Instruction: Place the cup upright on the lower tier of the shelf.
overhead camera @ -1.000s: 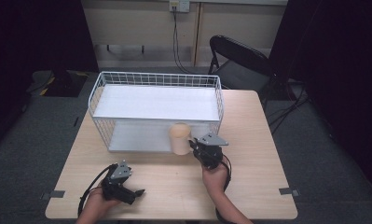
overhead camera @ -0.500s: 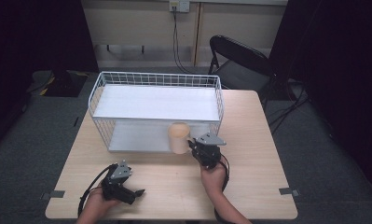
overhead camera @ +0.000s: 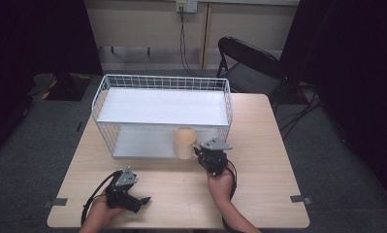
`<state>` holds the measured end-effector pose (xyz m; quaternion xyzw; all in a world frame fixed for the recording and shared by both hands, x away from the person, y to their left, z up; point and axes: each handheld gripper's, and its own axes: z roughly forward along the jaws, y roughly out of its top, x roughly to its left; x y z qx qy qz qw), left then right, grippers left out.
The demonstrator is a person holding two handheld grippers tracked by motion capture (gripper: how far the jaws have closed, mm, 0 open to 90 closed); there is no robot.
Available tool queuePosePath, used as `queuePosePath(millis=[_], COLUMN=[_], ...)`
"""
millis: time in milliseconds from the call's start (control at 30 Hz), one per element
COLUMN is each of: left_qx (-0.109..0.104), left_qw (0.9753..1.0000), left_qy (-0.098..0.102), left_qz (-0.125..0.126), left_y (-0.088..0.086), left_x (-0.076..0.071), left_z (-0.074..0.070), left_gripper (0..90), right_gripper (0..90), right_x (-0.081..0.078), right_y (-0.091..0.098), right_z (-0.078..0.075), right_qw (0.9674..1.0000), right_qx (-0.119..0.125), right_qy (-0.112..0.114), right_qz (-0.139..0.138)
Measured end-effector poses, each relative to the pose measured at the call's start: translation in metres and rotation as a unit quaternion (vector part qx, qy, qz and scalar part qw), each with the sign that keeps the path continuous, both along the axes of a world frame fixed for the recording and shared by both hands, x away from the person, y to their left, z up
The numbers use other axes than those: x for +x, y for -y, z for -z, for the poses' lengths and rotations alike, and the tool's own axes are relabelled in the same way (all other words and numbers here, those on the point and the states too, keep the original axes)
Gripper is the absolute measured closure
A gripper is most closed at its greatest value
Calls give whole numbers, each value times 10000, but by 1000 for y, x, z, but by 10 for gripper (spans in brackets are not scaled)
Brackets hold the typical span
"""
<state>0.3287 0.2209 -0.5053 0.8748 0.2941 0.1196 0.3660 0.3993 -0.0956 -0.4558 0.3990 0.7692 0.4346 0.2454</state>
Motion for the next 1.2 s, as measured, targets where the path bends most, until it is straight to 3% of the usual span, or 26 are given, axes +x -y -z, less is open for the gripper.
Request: queuePosePath(millis=[733, 1100, 1133, 1200], left_qx=[2, 0, 2, 2], left_qw=[10000, 10000, 10000, 10000], left_qy=[-1, 0, 0, 0], left_qz=[1, 0, 1, 1], left_y=[0, 0, 0, 0], left_x=[0, 0, 0, 0], left_z=[0, 0, 0, 0], left_gripper=[0, 0, 0, 0], right_gripper=[753, 506, 442, 432], right_x=[0, 1, 1, 2], right_y=[-8, -9, -11, -12], right_z=[3, 6, 5, 5], right_qw=[9999, 9994, 9994, 9994], right_qx=[-24, 87, 97, 83], right_qy=[-113, -283, -294, -307], right_qz=[-116, -169, -143, -153])
